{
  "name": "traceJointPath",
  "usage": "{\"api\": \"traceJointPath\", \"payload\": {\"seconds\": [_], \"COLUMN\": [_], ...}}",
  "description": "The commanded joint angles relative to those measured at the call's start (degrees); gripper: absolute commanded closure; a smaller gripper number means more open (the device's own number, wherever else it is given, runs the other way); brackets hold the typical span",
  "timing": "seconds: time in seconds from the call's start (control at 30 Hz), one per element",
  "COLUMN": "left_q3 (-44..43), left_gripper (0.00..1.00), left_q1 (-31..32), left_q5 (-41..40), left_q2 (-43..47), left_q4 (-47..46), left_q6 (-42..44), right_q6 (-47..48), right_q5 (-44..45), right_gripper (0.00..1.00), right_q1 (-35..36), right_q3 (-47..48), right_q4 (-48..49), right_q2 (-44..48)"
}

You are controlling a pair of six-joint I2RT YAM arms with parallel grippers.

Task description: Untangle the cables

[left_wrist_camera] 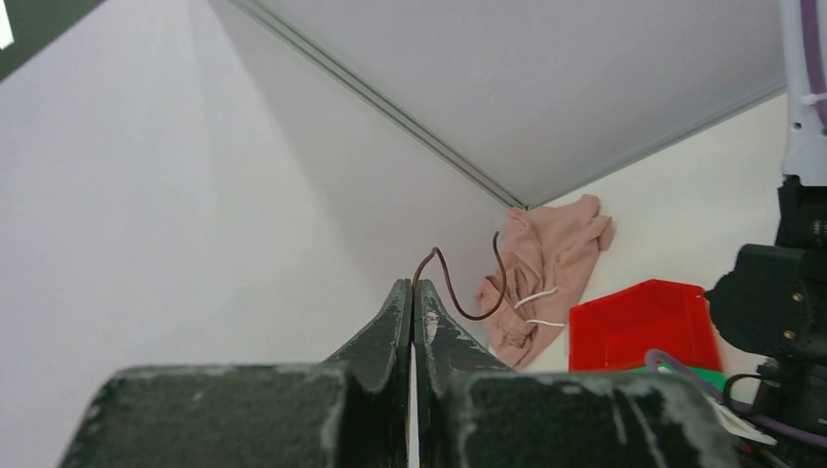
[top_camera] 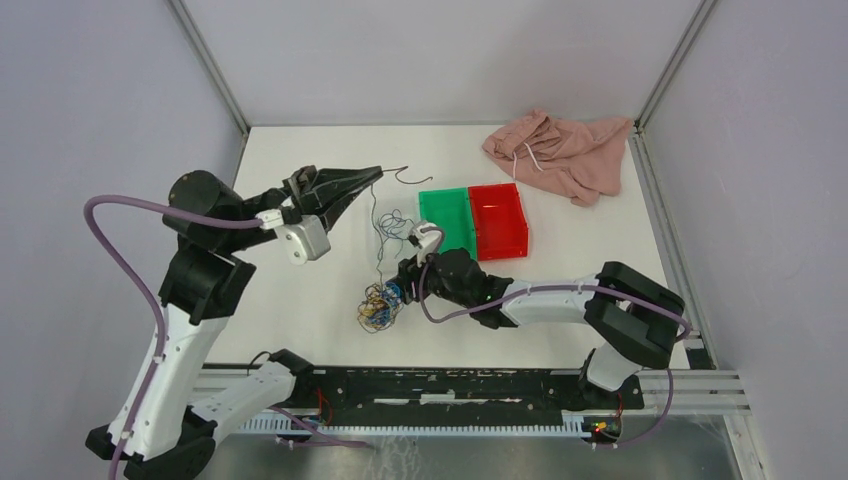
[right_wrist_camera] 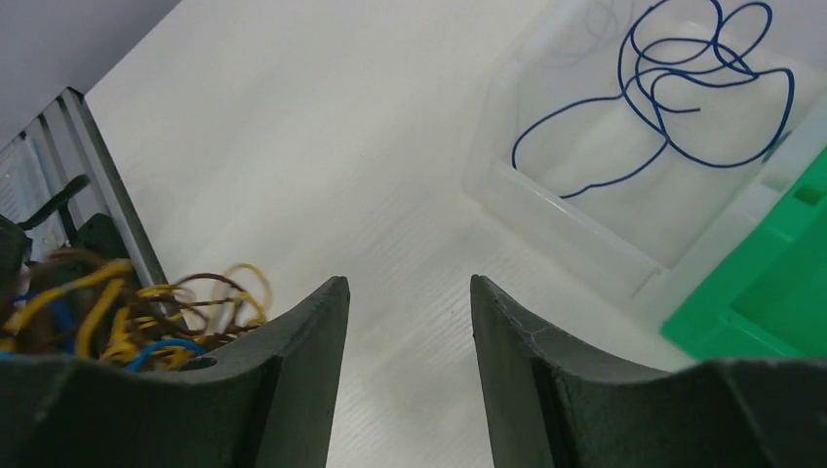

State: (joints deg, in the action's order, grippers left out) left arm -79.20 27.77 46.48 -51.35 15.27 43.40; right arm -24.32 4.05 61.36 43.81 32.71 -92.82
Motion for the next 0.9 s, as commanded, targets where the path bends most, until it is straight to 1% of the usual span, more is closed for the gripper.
{"api": "traceJointPath", "payload": {"seconds": [0.0, 0.13, 0.23, 0.37, 0.43, 0.57, 0.67, 0.83, 0.87], "left_q3": [-4.58, -6.9, -6.82, -1.53, -0.3, 0.92, 1.09, 0.65, 0.49], "left_gripper": [0.97, 0.97, 0.97, 0.97, 0.97, 0.97, 0.97, 0.97, 0.97], "left_q1": [0.16, 0.15, 0.1, 0.09, 0.17, 0.12, 0.1, 0.12, 0.11], "left_q5": [-0.95, -1.48, -1.86, -0.82, -0.6, -0.27, 0.07, 0.49, 0.51], "left_q2": [-0.73, -1.33, -1.09, 2.26, 2.87, 3.1, 2.92, 2.29, 2.24], "left_q4": [-3.93, -5.55, -3.06, -1.73, -1.69, -1.72, -1.69, -1.7, -1.69], "left_q6": [1.82, 2.38, 1.69, 4.77, 4.59, 4.43, 4.07, 4.32, 4.37], "right_q6": [-0.74, -0.64, 0.57, 5.61, 7.55, 11.77, 14.41, 16.36, 16.47], "right_q5": [2.61, 2.98, 5.84, 7.01, 6.86, 6.57, 3.73, -7.06, -8.14], "right_gripper": [0.45, 0.45, 0.44, 0.33, 0.29, 0.26, 0.25, 0.25, 0.25], "right_q1": [0.35, 0.34, 0.27, 0.18, 0.19, 0.17, 0.17, 0.22, 0.19], "right_q3": [-1.7, -2.6, -2.7, -3.15, -3.45, -2.39, -1.45, 1.45, 2.33], "right_q4": [3.91, 3.56, -1.07, -6.71, -8.54, -13.6, -14.66, -12.48, -11.88], "right_q2": [0.04, 0.43, 5.72, 15.55, 19.62, 24.83, 26.84, 26.49, 25.92]}}
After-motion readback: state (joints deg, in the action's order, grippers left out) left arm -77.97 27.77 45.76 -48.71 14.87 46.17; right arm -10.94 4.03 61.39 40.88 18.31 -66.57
